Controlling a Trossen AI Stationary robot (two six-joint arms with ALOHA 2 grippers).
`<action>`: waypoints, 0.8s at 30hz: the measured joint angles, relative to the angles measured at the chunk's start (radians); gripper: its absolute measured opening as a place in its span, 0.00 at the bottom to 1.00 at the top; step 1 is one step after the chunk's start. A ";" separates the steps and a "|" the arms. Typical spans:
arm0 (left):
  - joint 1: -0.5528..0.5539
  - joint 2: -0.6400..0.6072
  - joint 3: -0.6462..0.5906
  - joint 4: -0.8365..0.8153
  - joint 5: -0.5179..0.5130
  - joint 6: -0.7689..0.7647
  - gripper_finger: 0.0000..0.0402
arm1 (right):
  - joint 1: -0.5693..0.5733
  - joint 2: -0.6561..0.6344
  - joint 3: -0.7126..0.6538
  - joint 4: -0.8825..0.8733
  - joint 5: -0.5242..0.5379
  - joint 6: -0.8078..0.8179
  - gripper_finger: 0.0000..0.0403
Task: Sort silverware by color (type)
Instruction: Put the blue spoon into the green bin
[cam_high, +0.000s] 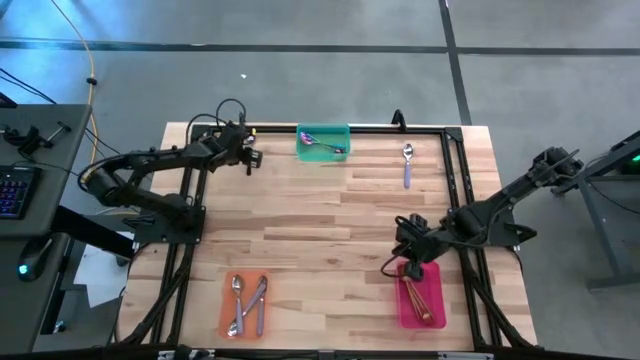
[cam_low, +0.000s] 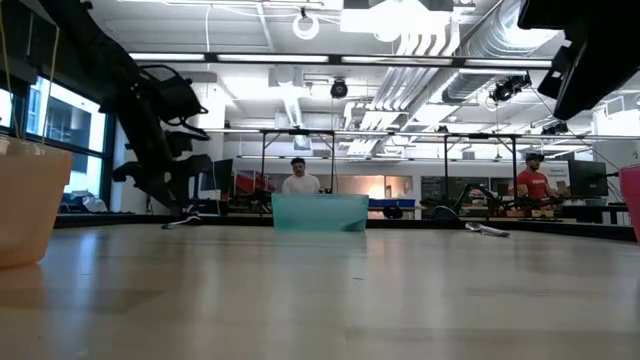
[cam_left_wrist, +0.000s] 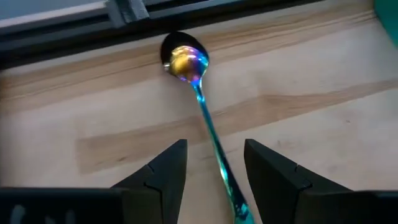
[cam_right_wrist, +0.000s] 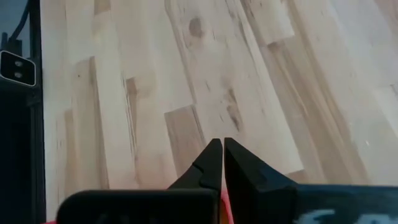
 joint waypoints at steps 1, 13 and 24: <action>0.013 0.016 0.000 0.018 0.018 0.006 0.38 | -0.004 0.000 0.000 0.003 0.000 -0.007 0.00; -0.002 0.062 0.016 -0.003 0.007 0.030 0.37 | -0.010 0.000 0.000 0.016 0.003 -0.017 0.00; -0.052 0.184 0.076 -0.089 -0.001 0.030 0.36 | -0.009 0.000 0.000 0.042 0.007 -0.016 0.00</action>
